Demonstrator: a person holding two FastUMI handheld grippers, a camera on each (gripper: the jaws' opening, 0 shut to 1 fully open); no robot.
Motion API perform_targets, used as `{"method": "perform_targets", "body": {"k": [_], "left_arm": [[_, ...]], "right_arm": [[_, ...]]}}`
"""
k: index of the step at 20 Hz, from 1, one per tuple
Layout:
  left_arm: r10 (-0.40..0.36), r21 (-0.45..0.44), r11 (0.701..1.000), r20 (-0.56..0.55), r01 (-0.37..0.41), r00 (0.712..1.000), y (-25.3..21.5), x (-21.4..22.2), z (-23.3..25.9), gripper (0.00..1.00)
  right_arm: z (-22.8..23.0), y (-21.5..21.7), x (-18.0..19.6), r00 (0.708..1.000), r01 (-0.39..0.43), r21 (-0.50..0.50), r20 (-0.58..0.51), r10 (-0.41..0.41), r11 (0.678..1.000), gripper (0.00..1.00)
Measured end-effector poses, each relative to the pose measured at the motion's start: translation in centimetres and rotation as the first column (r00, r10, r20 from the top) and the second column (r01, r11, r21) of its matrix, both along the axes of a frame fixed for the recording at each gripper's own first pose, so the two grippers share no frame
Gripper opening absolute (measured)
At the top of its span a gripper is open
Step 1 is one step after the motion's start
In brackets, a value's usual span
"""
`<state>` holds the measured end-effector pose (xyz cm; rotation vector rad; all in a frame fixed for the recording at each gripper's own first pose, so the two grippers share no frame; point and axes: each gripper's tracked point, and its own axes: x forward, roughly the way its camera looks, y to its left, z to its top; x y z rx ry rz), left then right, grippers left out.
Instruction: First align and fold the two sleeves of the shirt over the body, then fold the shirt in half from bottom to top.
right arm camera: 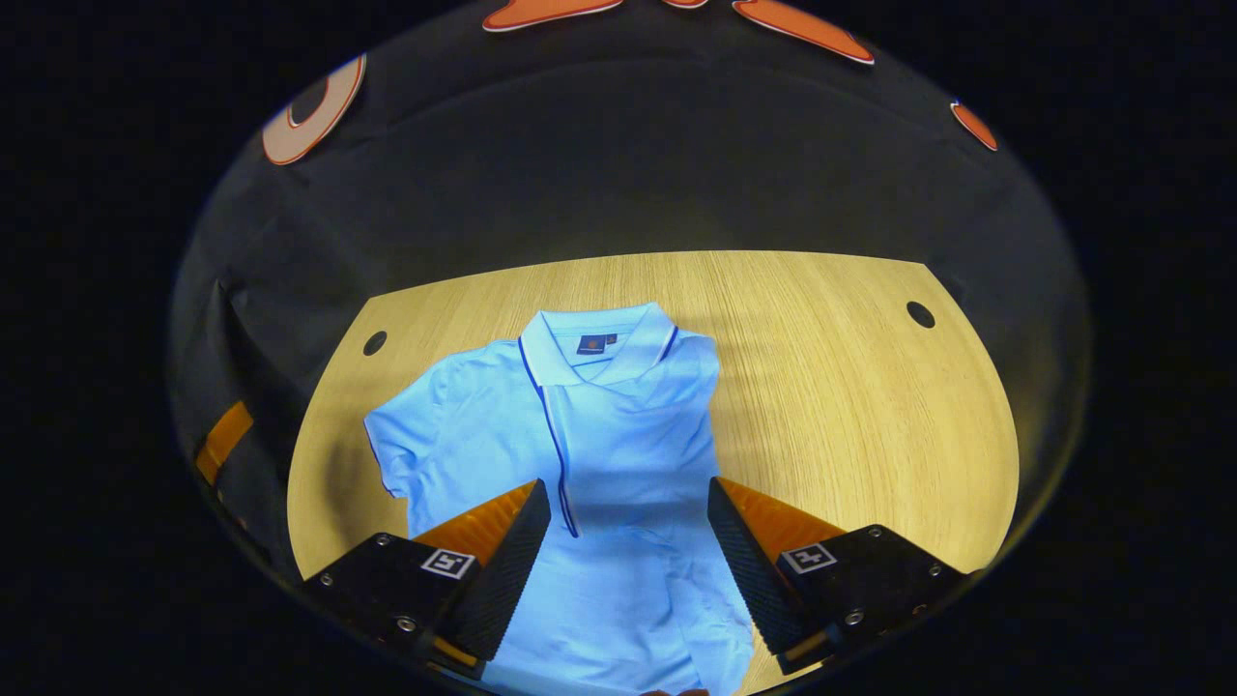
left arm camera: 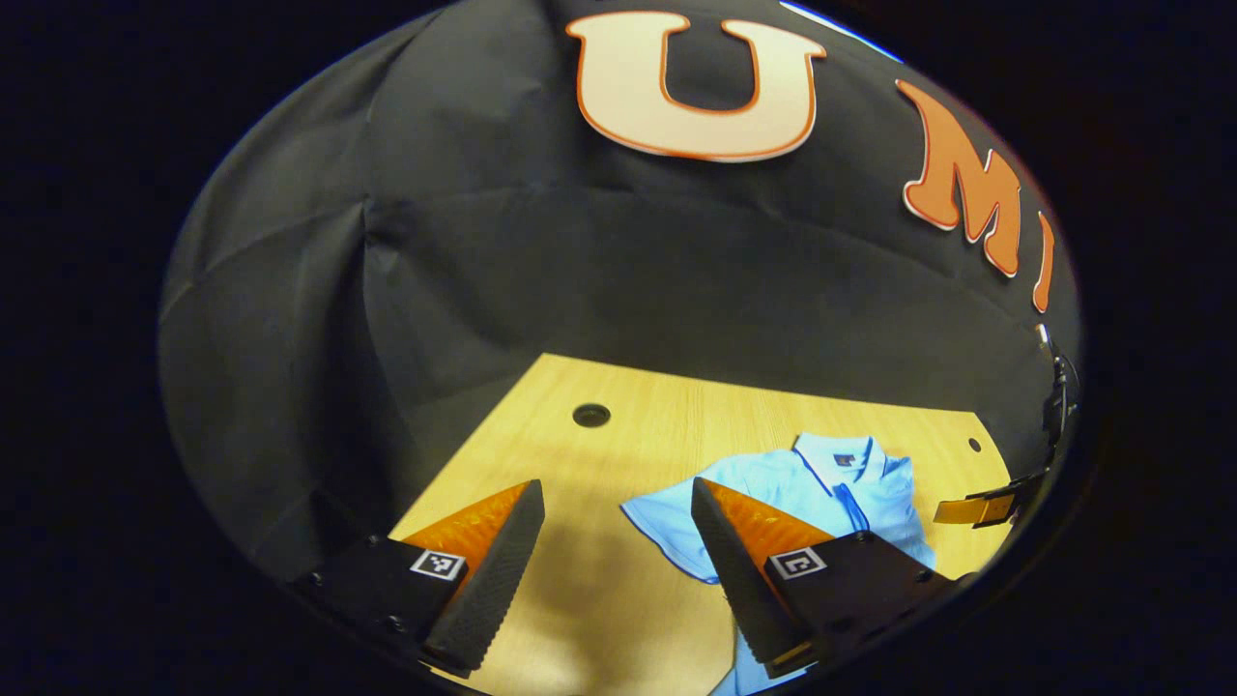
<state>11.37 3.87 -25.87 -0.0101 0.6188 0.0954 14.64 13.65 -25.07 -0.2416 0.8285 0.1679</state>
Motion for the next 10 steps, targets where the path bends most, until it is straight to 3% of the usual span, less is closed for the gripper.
{"method": "perform_targets", "body": {"k": [10], "left_arm": [[0.03,0.039,0.999,-0.224,-0.022,0.974,-1.4,2.6,-11.4,1.0]], "right_arm": [[-0.6,-6.4,-1.7,0.996,0.076,0.005,-0.035,-0.076,0.997,0.99]]}}
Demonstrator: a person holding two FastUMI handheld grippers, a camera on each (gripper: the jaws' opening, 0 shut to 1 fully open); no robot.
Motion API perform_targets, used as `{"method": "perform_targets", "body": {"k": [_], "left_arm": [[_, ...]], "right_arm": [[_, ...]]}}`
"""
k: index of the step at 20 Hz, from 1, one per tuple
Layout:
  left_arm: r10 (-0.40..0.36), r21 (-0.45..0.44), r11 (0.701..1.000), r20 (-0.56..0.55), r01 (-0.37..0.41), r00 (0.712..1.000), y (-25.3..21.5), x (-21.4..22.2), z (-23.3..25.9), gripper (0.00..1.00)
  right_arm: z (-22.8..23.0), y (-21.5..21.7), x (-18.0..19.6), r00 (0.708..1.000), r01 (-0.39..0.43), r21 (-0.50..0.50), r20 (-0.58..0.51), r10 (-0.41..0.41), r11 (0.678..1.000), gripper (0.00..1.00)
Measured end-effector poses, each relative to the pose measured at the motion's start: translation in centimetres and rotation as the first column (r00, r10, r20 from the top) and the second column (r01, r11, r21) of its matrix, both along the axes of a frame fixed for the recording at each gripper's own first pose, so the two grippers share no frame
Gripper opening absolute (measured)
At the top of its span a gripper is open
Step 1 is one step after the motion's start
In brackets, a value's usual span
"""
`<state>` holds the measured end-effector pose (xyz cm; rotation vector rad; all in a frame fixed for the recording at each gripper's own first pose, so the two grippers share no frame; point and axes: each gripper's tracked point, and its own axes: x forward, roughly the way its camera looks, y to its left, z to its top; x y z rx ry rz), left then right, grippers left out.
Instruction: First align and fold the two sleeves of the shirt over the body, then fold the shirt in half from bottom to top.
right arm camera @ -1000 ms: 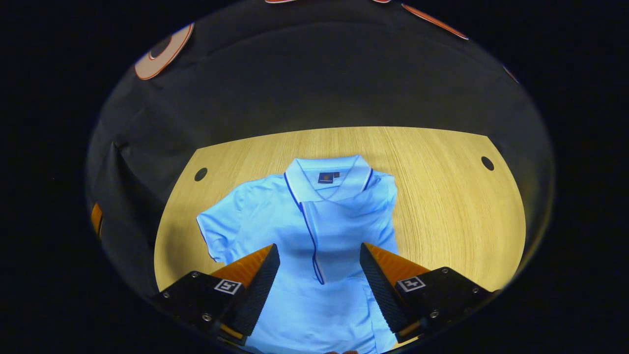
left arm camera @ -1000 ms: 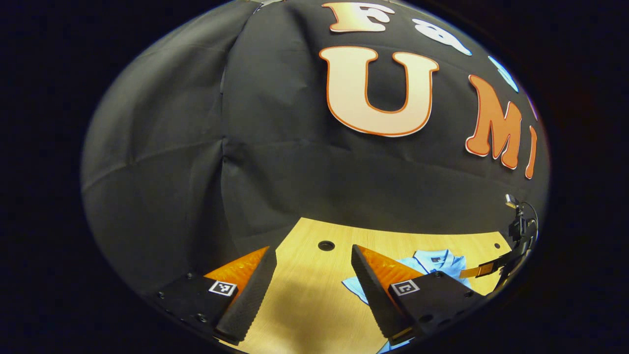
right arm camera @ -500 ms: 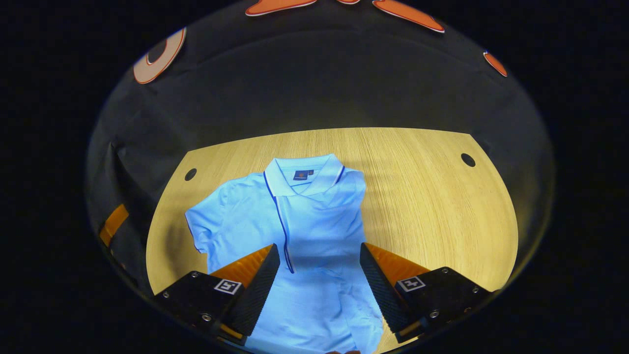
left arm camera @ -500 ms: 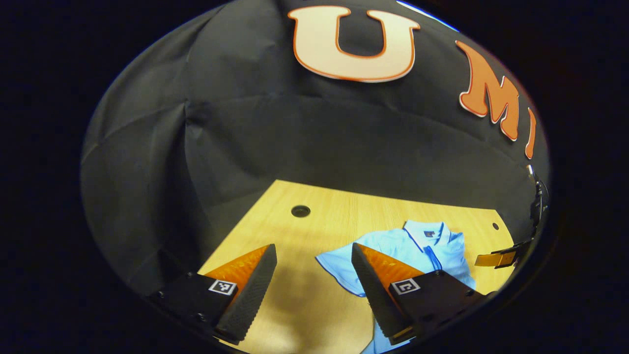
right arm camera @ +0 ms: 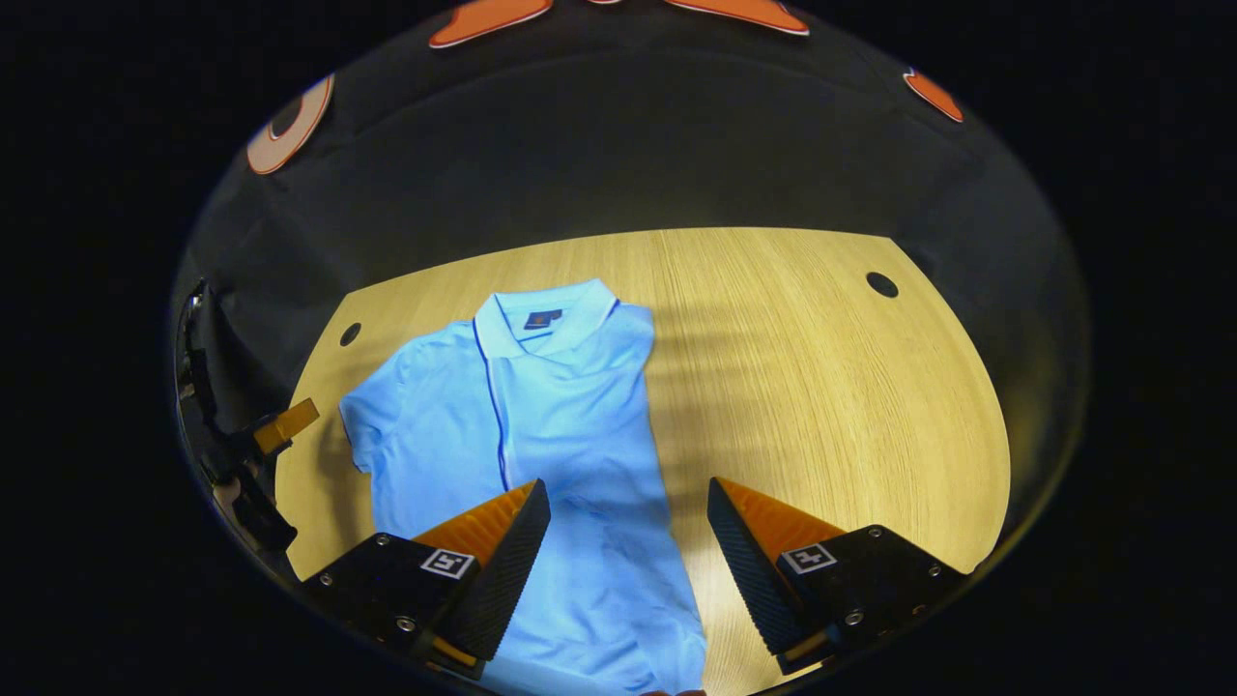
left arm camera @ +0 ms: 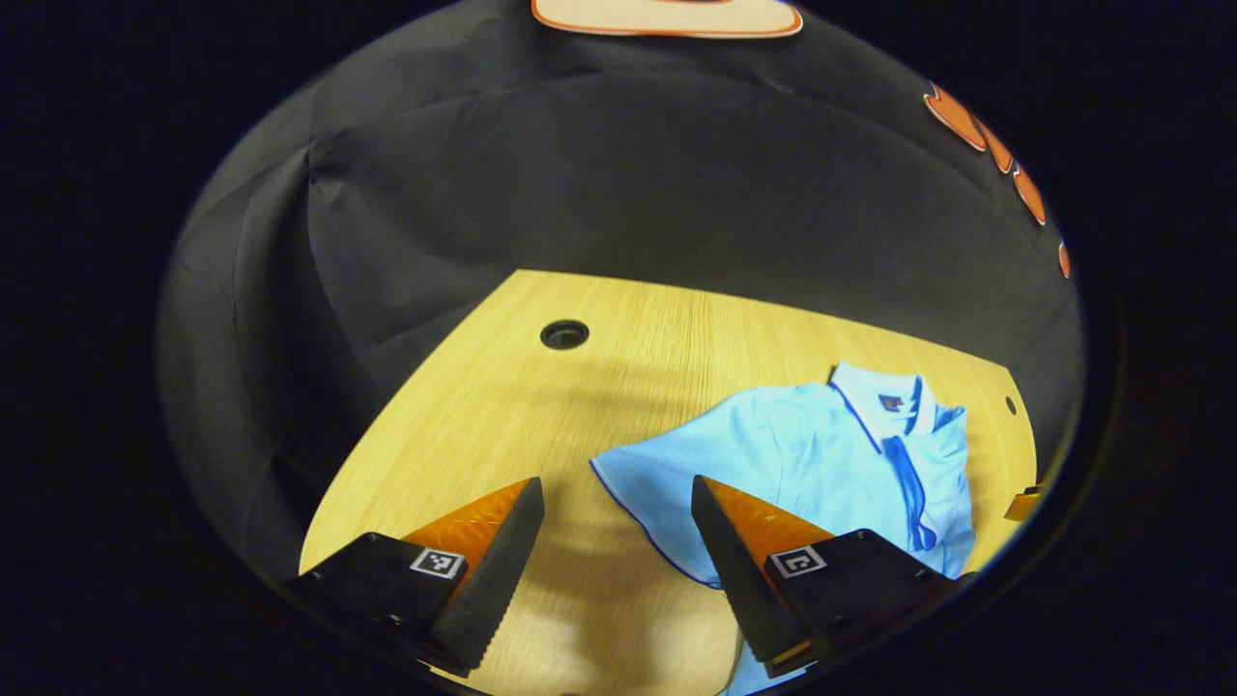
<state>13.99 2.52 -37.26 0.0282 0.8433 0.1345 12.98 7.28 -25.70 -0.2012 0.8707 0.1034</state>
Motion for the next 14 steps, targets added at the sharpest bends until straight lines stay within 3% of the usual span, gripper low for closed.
{"method": "perform_targets", "body": {"k": [6,13,14], "left_arm": [[0.018,0.018,1.0,-0.103,-0.016,0.994,0.2,-0.4,-4.5,0.99],[0.021,0.004,1.0,-0.11,-0.021,0.994,-0.7,-0.3,-5.1,0.99],[0.021,-0.002,1.0,-0.112,-0.021,0.994,-0.8,-0.4,-5.2,0.94]], "right_arm": [[-1.0,-3.0,-1.0,0.998,0.055,0.018,-0.027,-0.055,0.998,0.99],[-1.4,-4.5,-1.8,0.995,0.088,0.041,-0.042,-0.087,0.995,0.99],[-1.3,-4.6,-1.9,0.995,0.091,0.044,-0.042,-0.089,0.995,0.99]]}}
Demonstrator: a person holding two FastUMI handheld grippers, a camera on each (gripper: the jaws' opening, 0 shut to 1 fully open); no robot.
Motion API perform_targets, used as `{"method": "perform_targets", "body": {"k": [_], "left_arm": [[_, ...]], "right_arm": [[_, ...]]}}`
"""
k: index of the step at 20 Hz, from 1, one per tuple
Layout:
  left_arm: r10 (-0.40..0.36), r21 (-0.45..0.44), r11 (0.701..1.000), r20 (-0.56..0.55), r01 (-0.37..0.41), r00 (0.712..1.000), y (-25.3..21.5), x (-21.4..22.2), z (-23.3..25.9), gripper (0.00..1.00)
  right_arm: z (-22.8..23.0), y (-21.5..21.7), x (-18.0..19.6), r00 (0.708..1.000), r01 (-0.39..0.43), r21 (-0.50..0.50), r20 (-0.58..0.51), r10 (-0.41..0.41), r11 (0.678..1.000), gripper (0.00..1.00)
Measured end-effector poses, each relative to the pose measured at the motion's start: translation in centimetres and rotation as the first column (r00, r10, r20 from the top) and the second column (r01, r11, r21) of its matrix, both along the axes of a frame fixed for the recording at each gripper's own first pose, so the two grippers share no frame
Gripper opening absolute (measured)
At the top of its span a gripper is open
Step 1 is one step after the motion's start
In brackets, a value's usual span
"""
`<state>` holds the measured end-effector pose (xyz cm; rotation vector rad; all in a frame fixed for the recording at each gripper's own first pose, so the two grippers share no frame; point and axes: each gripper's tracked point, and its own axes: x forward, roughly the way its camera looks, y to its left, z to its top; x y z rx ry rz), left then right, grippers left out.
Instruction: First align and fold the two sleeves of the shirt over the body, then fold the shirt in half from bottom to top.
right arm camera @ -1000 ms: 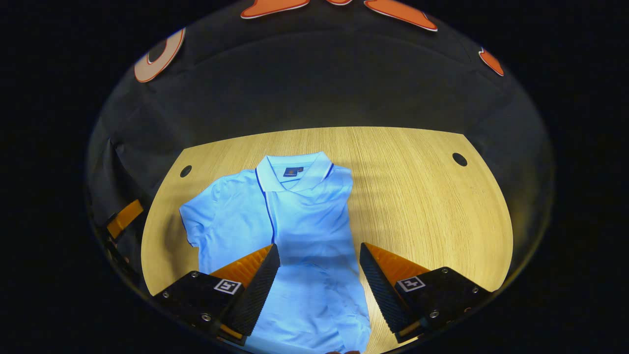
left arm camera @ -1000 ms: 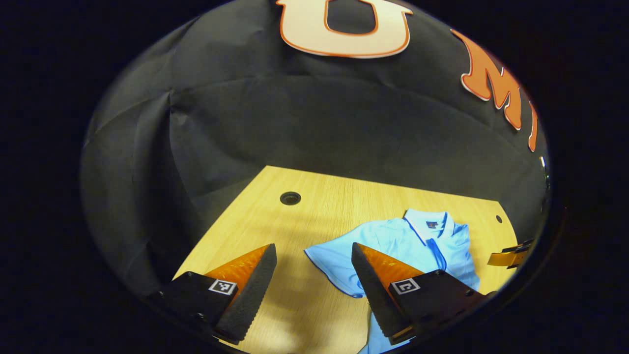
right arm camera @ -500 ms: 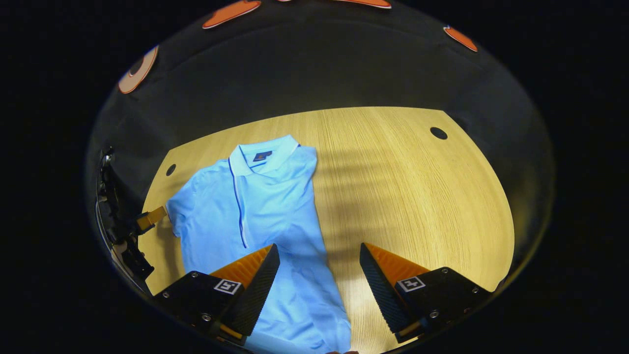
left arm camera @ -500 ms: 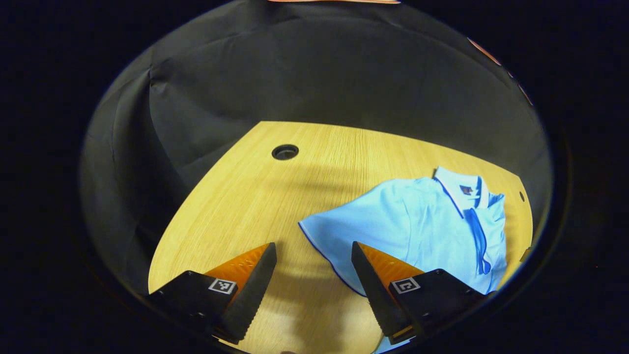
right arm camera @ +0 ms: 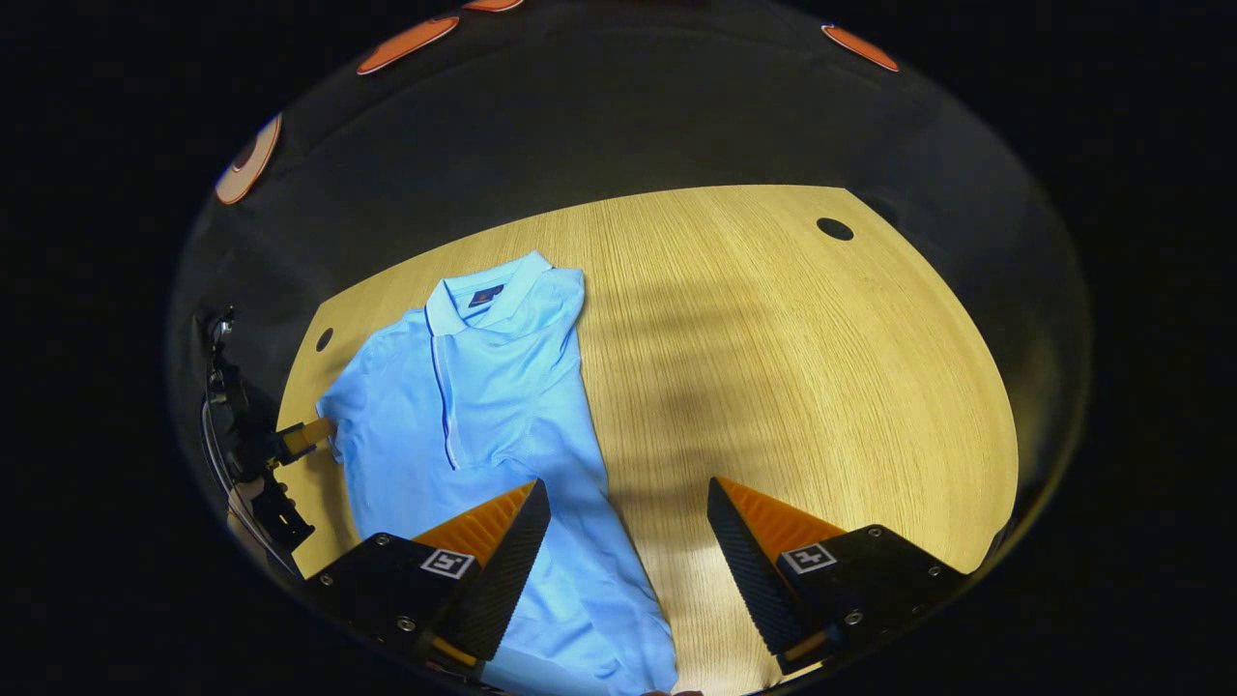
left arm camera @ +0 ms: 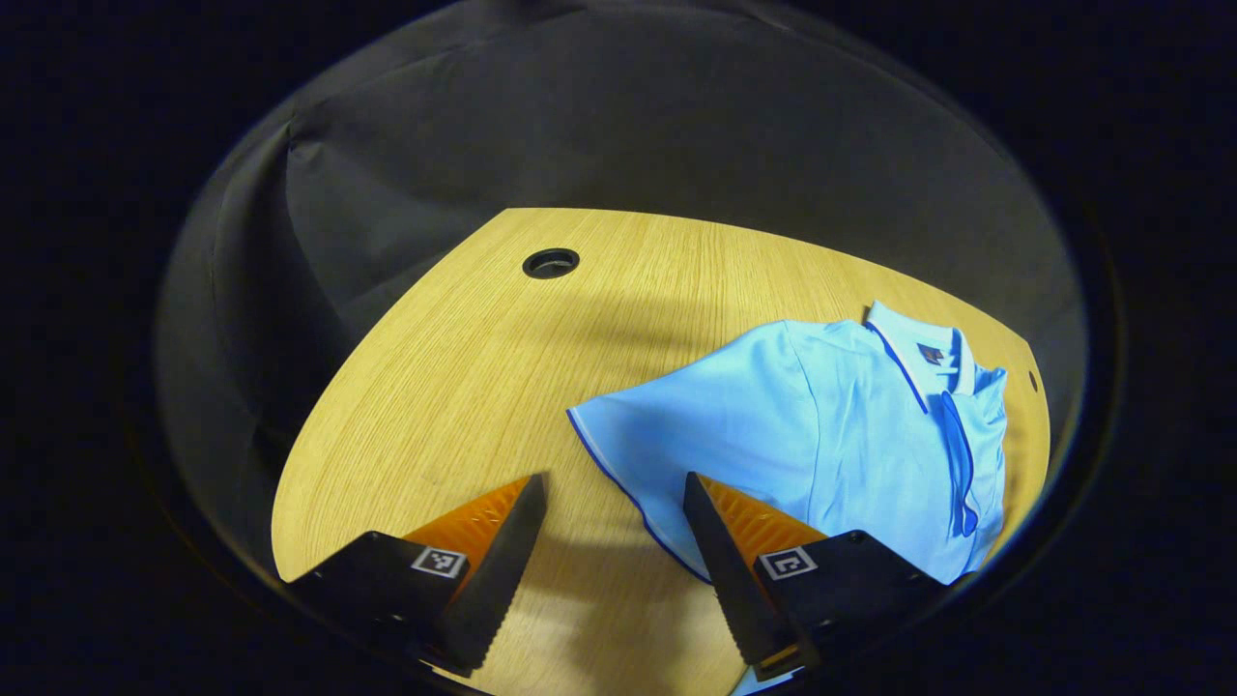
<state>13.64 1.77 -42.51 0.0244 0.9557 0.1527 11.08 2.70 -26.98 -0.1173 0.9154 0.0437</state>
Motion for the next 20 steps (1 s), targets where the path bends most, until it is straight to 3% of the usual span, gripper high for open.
{"method": "perform_targets", "body": {"k": [2,5,7,11,16,20], "left_arm": [[-0.011,-0.002,1.0,-0.001,0.011,1.0,-0.4,0.1,0.0,0.84],[-0.027,-0.013,1.0,0.0,0.027,1.0,-1.6,0.6,-0.2,0.4],[0.006,-0.026,1.0,0.019,-0.005,1.0,-1.6,0.5,-0.3,0.1],[-0.021,-0.185,0.982,0.053,0.03,0.998,-4.4,1.0,0.2,0.04],[-0.037,-0.267,0.961,0.108,0.065,0.993,-6.3,1.4,2.2,0.04],[-0.114,-0.281,0.946,0.173,0.16,0.978,-10.2,2.6,6.6,0.04]], "right_arm": [[0.0,0.1,-0.2,1.0,0.001,0.009,0.001,-0.001,1.0,0.99],[0.1,0.1,-0.4,1.0,0.001,0.016,0.004,-0.001,1.0,0.99],[0.3,0.1,-0.6,1.0,0.002,0.021,0.006,-0.002,1.0,0.99],[0.9,0.0,-1.2,1.0,0.004,0.032,0.014,-0.005,0.999,0.99],[1.1,-0.3,-1.1,0.999,-0.001,0.046,0.034,-0.001,0.999,0.99],[1.4,-0.7,-1.2,0.999,-0.009,0.043,0.047,0.007,0.999,0.99]]}}
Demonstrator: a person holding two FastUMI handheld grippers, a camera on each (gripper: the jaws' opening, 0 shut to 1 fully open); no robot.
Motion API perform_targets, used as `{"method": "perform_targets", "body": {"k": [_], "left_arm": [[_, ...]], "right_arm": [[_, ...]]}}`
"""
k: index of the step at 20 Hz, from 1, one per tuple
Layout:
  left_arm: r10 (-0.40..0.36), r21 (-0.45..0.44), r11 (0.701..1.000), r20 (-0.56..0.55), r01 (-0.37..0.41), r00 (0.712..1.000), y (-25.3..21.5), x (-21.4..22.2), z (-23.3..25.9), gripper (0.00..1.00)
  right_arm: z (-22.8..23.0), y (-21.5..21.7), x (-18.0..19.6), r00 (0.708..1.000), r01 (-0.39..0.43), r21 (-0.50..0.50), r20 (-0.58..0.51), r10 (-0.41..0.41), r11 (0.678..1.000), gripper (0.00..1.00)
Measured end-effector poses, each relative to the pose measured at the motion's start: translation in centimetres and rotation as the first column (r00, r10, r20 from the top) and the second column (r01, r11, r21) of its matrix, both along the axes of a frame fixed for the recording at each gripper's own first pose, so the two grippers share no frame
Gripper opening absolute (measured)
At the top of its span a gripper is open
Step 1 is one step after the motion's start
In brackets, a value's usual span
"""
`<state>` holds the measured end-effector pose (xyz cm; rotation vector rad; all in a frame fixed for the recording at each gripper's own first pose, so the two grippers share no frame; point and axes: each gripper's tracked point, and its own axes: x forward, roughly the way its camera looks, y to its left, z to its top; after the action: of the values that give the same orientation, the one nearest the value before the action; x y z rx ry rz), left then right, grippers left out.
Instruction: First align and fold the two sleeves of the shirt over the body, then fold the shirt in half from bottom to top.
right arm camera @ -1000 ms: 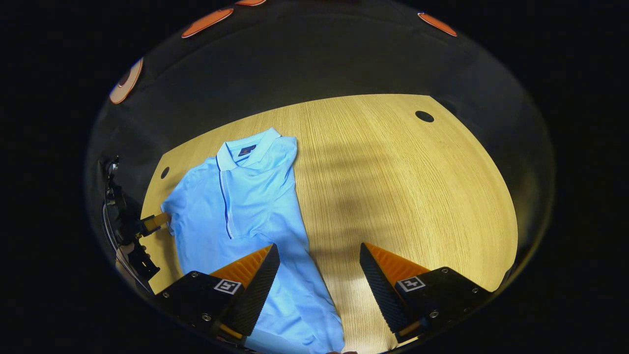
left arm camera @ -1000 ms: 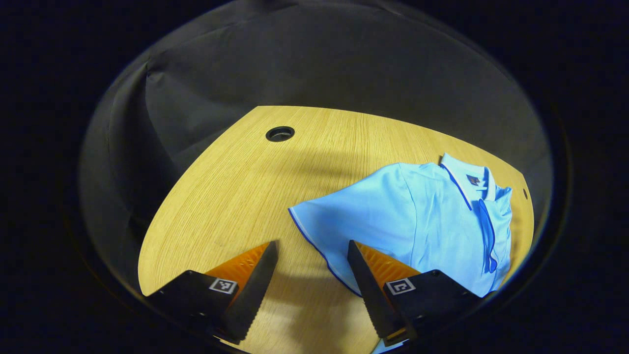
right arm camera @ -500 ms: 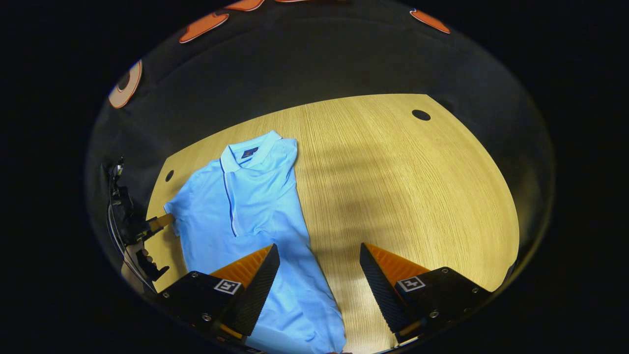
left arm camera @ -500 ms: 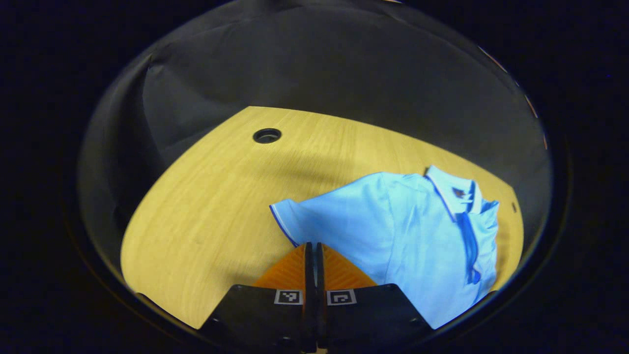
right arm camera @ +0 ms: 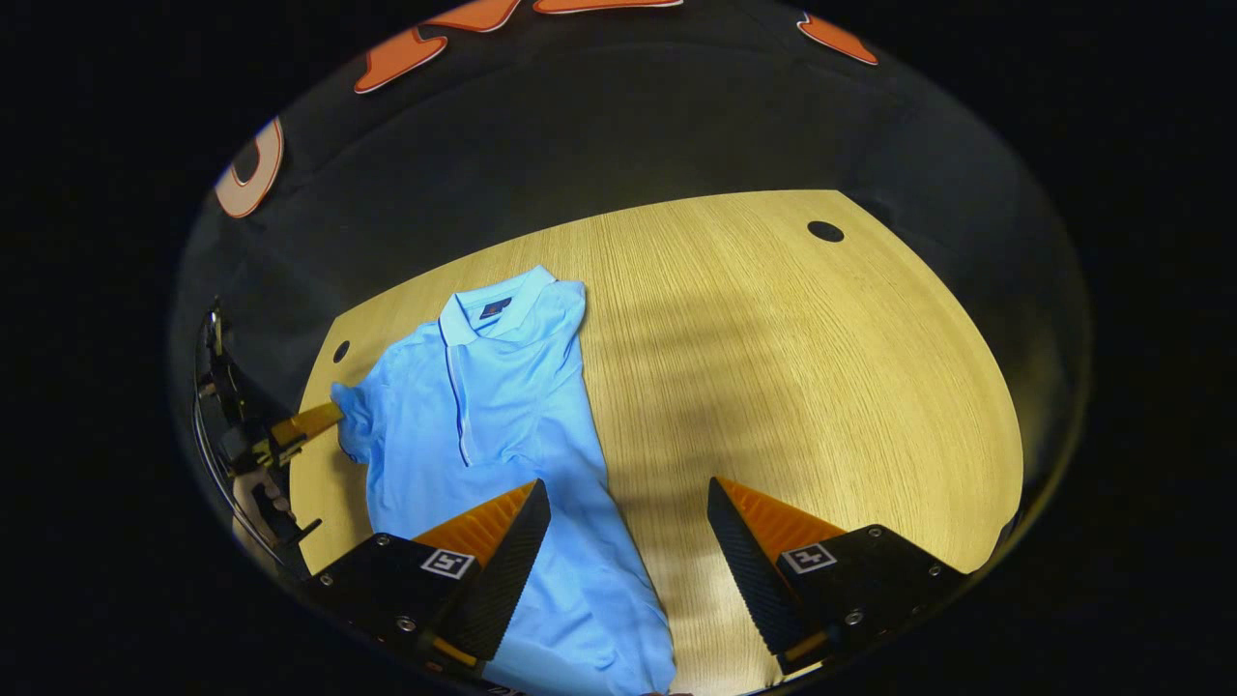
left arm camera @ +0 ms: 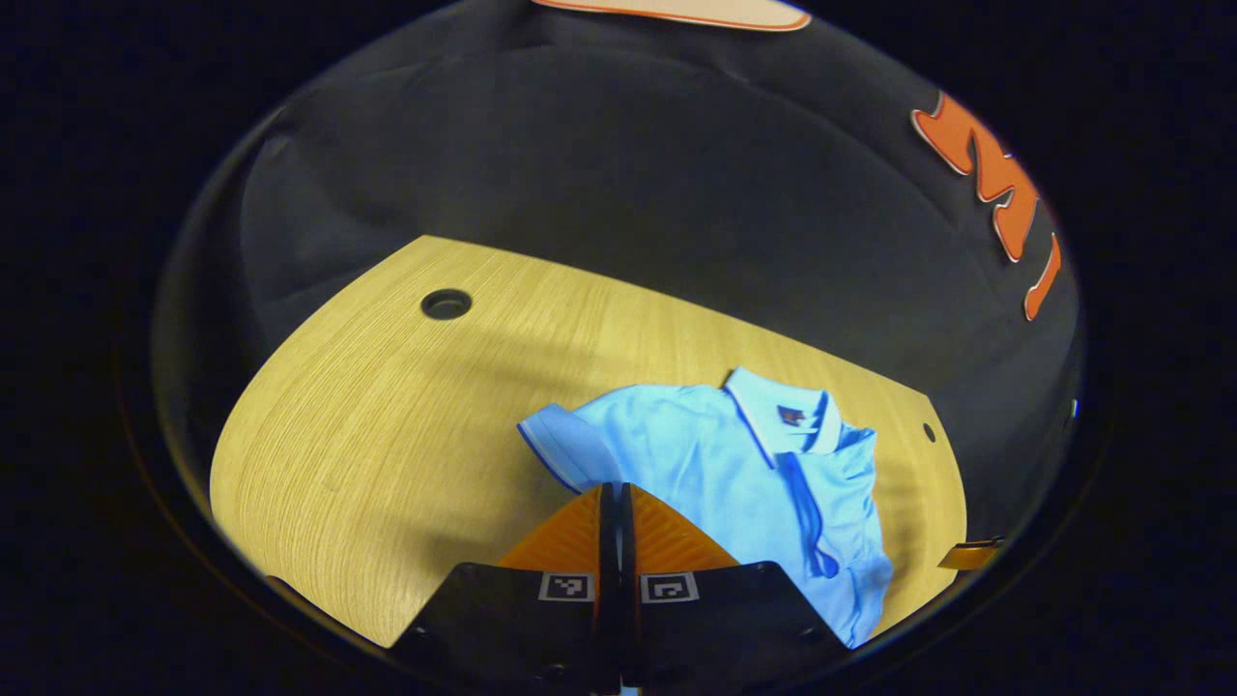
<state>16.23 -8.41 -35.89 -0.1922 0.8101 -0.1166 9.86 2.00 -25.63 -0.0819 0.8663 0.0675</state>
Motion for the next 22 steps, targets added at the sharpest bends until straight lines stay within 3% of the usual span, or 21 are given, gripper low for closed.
{"method": "perform_targets", "body": {"k": [9,13,21,22], "left_arm": [[-0.21,-0.068,0.975,0.053,0.213,0.976,-14.3,0.3,5.6,0.04],[-0.27,-0.096,0.958,0.029,0.271,0.963,-19.3,-1.4,5.1,0.04],[-0.329,-0.019,0.944,-0.065,0.329,0.942,-24.6,-3.3,0.8,0.05],[-0.336,-0.025,0.942,-0.071,0.335,0.939,-25.2,-3.5,0.4,0.09]], "right_arm": [[0.6,-2.1,-0.7,1.0,0.011,0.027,0.019,-0.011,1.0,0.99],[1.0,-3.3,-0.9,0.999,0.022,0.04,0.028,-0.023,0.999,0.99],[1.3,-5.8,-1.7,0.999,0.044,0.044,0.027,-0.045,0.998,0.99],[1.1,-5.9,-1.8,0.999,0.042,0.042,0.024,-0.043,0.998,0.99]]}}
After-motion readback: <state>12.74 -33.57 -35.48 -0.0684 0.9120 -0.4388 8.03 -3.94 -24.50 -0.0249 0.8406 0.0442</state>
